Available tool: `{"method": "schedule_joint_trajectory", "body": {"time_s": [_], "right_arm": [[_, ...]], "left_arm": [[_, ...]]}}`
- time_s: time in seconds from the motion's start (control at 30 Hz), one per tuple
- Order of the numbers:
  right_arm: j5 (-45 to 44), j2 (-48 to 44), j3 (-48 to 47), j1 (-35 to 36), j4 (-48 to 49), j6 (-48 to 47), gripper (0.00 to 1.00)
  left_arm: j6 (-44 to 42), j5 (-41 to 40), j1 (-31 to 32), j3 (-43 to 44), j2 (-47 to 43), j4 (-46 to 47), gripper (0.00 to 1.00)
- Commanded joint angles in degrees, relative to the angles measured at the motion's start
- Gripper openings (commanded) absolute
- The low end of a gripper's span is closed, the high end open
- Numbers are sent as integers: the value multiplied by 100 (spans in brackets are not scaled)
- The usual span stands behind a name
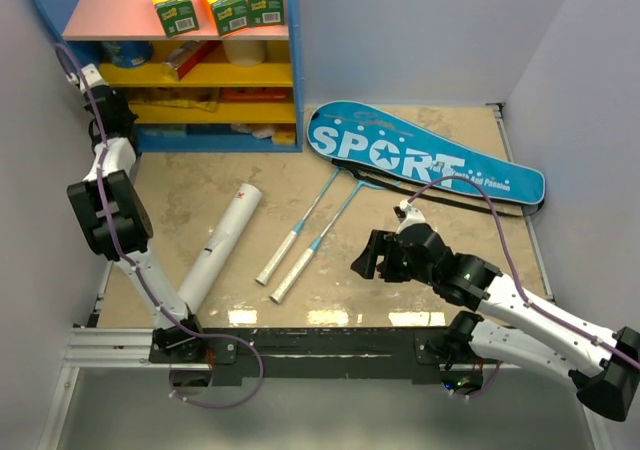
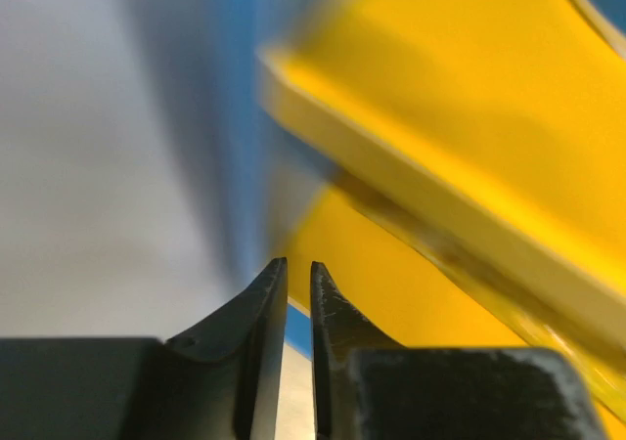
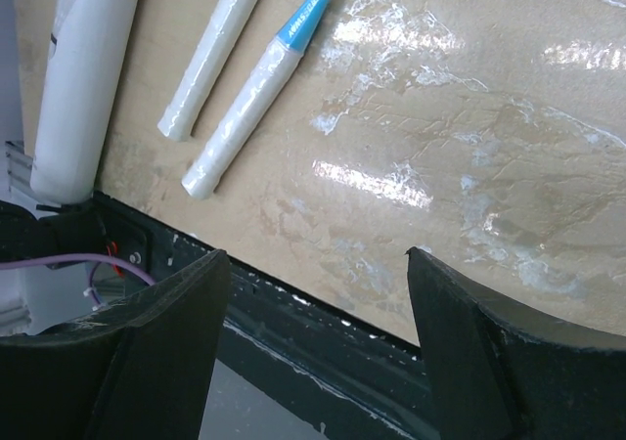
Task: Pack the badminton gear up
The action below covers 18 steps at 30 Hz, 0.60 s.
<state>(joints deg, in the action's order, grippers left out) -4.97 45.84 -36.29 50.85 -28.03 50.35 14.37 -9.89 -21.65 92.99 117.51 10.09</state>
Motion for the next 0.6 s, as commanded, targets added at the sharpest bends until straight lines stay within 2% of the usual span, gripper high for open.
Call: {"method": "schedule_joint_trajectory", "body": {"time_s": [0.0, 0.13, 0.37, 0.57], "right_arm": [[-109, -58, -263, 13, 71, -7, 77], [-223, -111, -448, 4, -70, -209, 80], [-961, -59, -1107, 4, -519, -411, 83], [-1498, 626, -1740, -14, -783, -701, 83]], "left_arm": [[627, 1340, 205, -588, -780, 749, 22], [795, 1464, 310, -1403, -1589, 705, 24], [831, 1656, 644, -3092, -3889, 460, 26], [787, 1963, 1636, -4200, -5631, -436, 27]]}}
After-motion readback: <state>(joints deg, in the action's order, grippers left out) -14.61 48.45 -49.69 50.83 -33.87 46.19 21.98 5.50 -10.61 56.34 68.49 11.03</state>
